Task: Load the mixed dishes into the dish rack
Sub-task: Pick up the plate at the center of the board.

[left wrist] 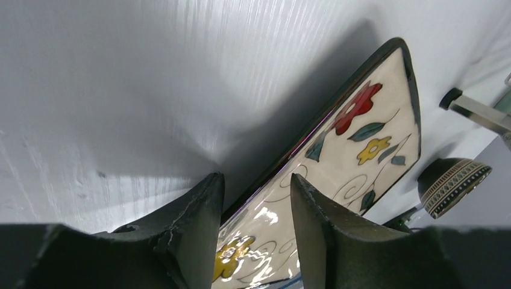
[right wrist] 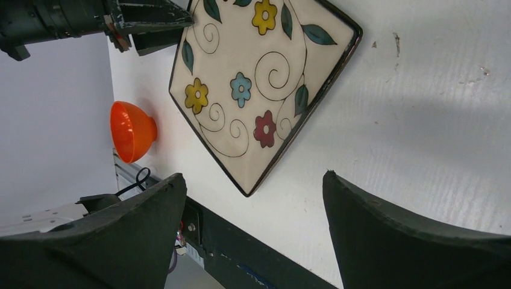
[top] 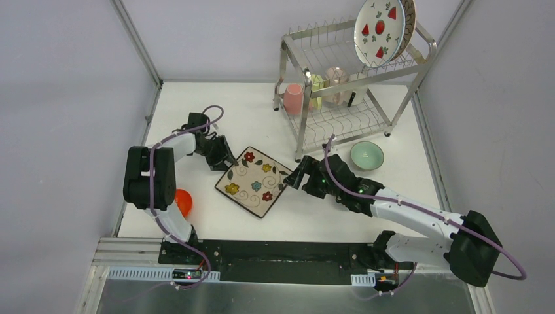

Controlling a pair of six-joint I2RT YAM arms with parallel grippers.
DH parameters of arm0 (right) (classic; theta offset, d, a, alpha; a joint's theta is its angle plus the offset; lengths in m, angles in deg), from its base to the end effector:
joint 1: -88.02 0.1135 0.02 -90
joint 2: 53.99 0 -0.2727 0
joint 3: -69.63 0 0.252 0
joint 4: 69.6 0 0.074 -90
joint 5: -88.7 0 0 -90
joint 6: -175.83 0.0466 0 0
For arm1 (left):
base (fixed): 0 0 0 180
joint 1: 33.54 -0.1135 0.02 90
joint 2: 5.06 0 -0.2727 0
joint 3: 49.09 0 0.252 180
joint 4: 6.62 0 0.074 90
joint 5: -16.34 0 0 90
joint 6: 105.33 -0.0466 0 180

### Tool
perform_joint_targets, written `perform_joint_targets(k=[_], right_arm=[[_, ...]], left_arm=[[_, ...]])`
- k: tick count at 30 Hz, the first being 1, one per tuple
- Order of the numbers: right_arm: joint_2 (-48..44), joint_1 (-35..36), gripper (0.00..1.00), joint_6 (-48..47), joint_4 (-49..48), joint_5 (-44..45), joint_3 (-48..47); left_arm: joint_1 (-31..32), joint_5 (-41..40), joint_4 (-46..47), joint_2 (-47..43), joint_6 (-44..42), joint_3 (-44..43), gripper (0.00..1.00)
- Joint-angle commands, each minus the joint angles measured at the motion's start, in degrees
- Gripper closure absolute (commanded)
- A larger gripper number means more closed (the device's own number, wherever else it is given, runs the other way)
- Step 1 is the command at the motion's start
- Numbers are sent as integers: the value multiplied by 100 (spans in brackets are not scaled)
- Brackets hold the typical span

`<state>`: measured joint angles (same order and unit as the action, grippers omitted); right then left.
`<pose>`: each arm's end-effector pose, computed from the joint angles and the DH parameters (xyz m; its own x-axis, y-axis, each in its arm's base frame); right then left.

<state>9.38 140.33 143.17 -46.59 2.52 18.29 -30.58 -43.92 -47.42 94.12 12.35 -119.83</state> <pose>0.1510 0.1903 0.2356 -0.8261 0.3047 -0.4740 -0.1126 0.7350 0.6687 0.3240 -0.0399 0.1557 -0.9294 -0.3558 -0.0984 -0.2386 0.7823 -0.5754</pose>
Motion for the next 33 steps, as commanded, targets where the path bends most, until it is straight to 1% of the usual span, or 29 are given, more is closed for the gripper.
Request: perform_joint_targets(k=[1, 7, 11, 15, 20, 23, 27, 33], right_arm=[[-85, 33, 15, -77, -255, 75, 100], [121, 37, 16, -223, -396, 127, 169], [378, 34, 22, -25, -443, 301, 203], [639, 36, 26, -90, -565, 233, 214], [745, 33, 26, -534, -1030, 62, 350], [832, 28, 26, -583, -951, 196, 330], [984, 31, 25, -458, -950, 385, 359], [1085, 25, 25, -268, -1013, 472, 405]], left_arm=[[154, 252, -117, -478, 114, 338, 55], [474, -73, 3, -1008, 474, 975, 56], [773, -148, 131, -1266, 734, 1310, 57], [855, -54, 296, -1554, 926, 1524, 57], [855, 245, 673, -1874, 1066, 1678, 54], [856, 516, 910, -1956, 1104, 1774, 52], [855, 477, 964, -1917, 946, 1803, 50], [855, 622, 1040, -1677, 859, 1862, 51]])
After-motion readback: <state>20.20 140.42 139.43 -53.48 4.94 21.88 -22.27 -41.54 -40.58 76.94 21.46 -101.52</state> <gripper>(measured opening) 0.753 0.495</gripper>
